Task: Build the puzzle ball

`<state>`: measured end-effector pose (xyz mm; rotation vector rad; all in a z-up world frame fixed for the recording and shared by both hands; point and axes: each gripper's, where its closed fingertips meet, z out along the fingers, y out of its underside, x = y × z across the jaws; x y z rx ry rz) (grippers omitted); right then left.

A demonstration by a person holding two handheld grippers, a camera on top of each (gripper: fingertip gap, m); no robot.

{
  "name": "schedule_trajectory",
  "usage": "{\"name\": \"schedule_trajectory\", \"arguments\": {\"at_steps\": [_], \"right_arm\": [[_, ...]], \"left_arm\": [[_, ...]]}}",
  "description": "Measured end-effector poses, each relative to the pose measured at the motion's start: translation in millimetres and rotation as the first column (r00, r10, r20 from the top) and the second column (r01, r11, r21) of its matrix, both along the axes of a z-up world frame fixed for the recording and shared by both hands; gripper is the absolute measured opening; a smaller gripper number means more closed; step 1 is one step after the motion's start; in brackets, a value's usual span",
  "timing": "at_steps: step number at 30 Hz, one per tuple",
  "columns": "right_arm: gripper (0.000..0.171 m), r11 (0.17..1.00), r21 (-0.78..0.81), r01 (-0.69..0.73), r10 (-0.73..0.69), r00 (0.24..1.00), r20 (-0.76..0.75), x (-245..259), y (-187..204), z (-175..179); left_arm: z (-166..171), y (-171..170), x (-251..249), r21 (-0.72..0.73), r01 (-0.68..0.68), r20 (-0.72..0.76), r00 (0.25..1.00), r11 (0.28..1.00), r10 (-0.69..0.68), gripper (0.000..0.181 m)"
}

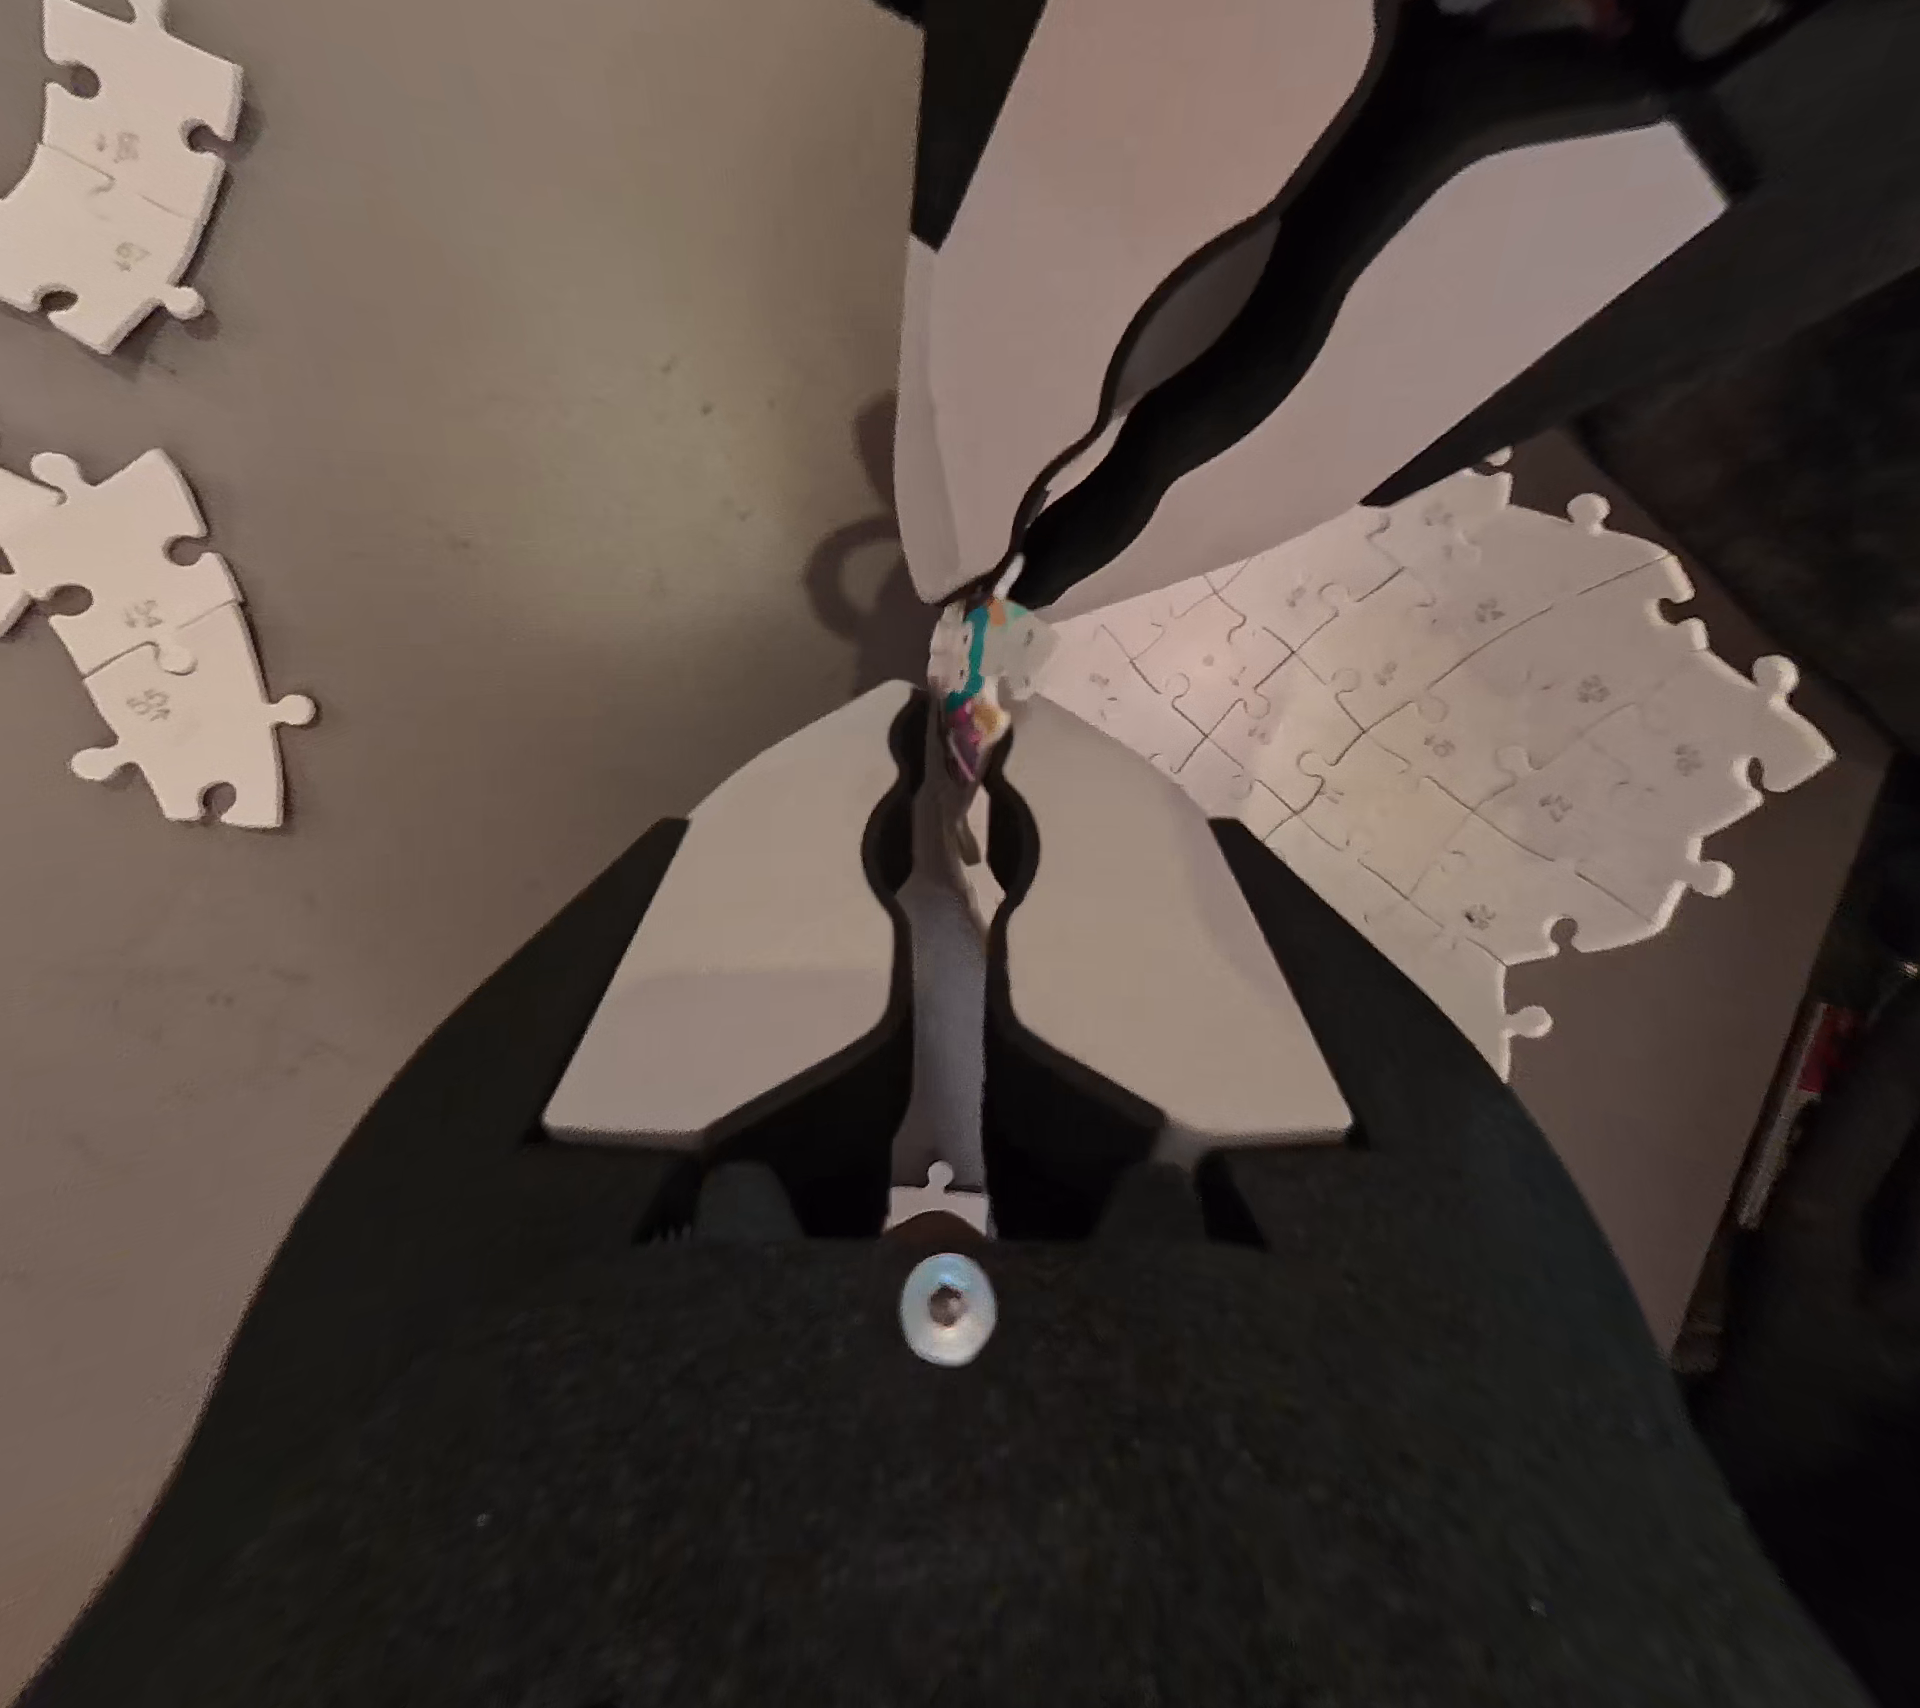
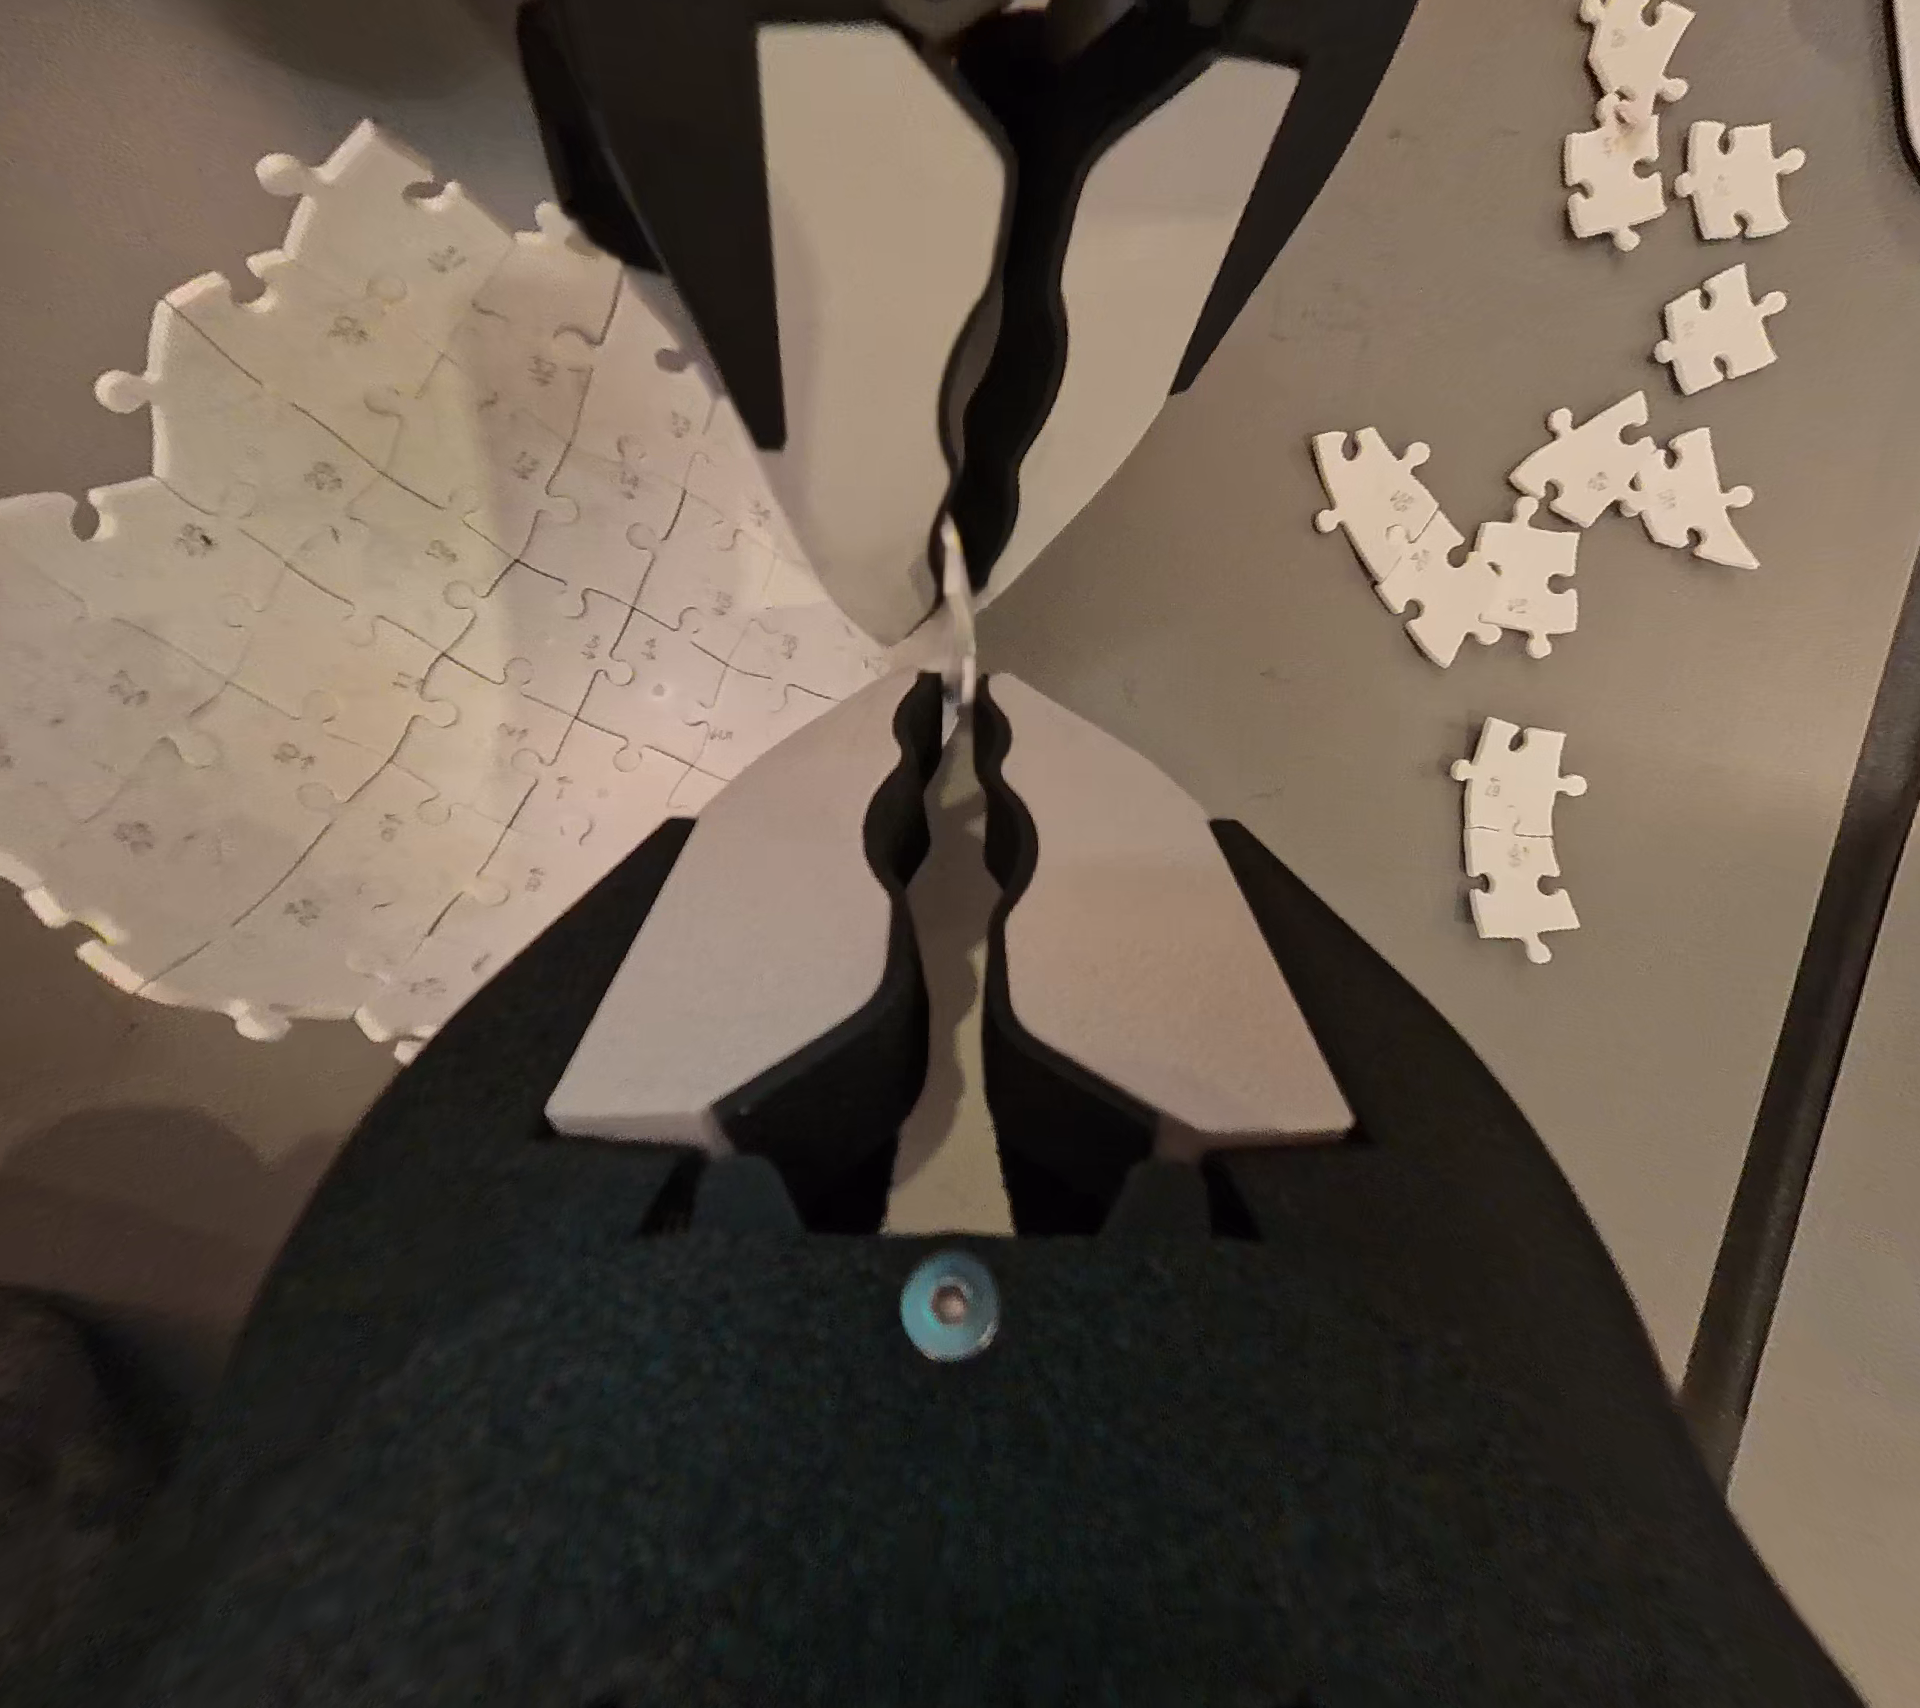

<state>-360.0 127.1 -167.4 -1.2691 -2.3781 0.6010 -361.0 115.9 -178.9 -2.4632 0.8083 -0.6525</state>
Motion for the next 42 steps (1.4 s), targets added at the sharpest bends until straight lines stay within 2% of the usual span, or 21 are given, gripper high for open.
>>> {"name": "schedule_trajectory", "arguments": {"at_steps": [4, 19, 27, 32, 42], "right_arm": [[0.007, 1.000, 0.000, 0.007, -0.007, 1.000, 0.011, 0.8, 1.3, -1.0], [0.007, 0.994, -0.101, -0.033, 0.043, 0.994, 0.100, -1.6, -6.4, -4.6], [0.003, 0.990, -0.124, -0.064, 0.073, 0.995, 0.070, -4.3, -5.0, -1.4], [0.002, 0.980, -0.195, -0.031, 0.055, 0.992, 0.114, -3.6, -5.8, -1.1], [0.007, 0.985, -0.164, -0.061, 0.074, 0.995, 0.072, -0.2, -4.9, 1.5]], "left_arm": [[-0.3, 0.4, -2.3, 0.022, 0.009, -0.018, 1.000, 1.000, -0.008, 0.002], [-1.0, -2.7, -2.8, 0.009, 0.040, -0.033, 0.999, 0.999, -0.040, 0.002], [-0.8, -1.7, -2.6, 0.011, 0.029, -0.008, 1.000, 1.000, -0.029, 0.002], [0.6, -3.8, -4.1, 0.022, 0.032, -0.016, 0.999, 0.999, -0.032, 0.003], [1.8, -4.5, -5.0, 0.006, 0.026, 0.005, 1.000, 1.000, -0.026, 0.002]]}}
